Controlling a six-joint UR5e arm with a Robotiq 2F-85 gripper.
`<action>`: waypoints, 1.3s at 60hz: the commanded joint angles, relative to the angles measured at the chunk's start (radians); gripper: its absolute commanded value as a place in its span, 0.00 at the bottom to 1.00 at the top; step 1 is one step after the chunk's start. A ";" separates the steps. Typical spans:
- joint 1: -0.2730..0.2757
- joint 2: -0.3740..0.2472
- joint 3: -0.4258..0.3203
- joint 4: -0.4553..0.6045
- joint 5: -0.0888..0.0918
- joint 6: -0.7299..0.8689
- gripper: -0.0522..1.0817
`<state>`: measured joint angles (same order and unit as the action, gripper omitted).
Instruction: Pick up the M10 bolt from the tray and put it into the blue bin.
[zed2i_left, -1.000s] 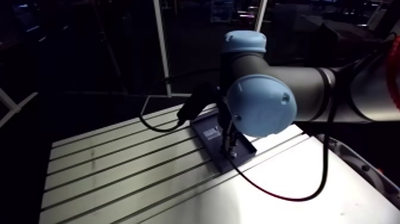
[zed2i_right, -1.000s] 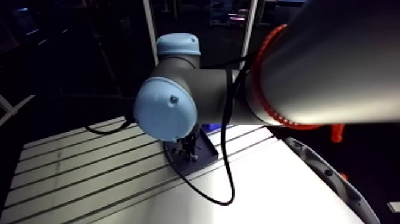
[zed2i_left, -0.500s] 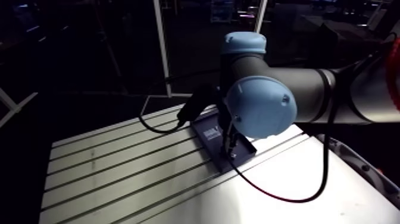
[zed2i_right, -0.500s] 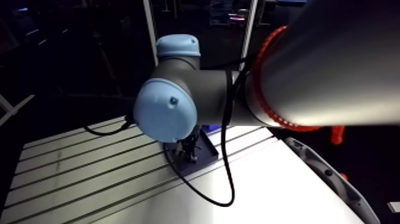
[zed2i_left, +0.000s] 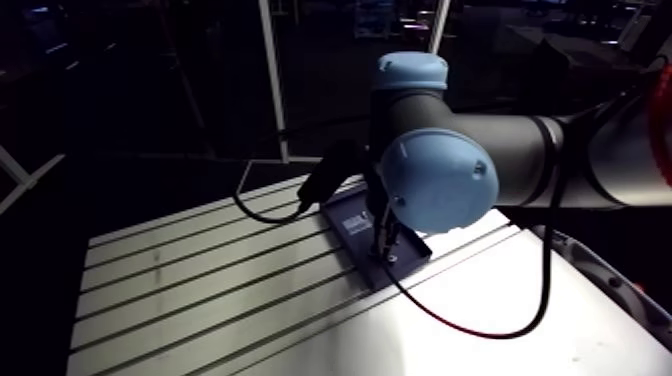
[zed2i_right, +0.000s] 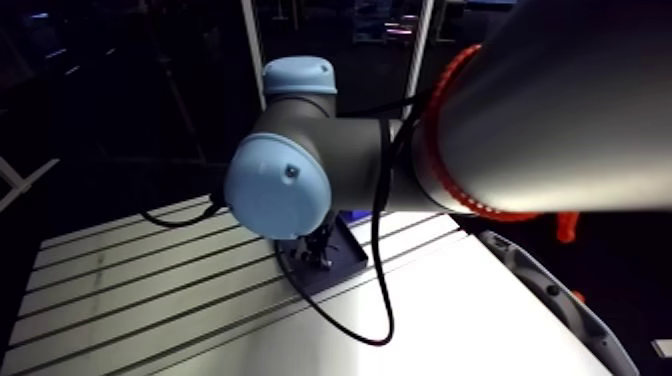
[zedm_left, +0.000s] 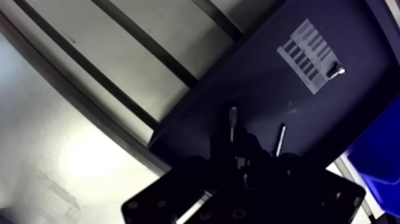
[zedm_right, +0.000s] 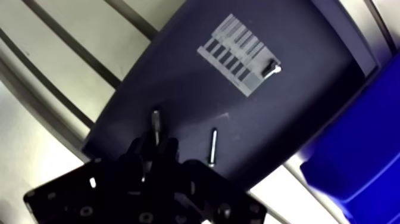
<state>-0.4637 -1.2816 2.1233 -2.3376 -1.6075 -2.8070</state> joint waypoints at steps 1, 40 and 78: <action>0.000 -0.001 -0.001 -0.007 0.001 -0.001 0.86; -0.001 -0.046 -0.061 0.101 0.009 -0.050 0.97; -0.037 -0.097 -0.193 0.229 0.037 -0.463 0.99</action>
<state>-0.4854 -1.3724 1.9765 -2.1423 -1.5727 -3.1259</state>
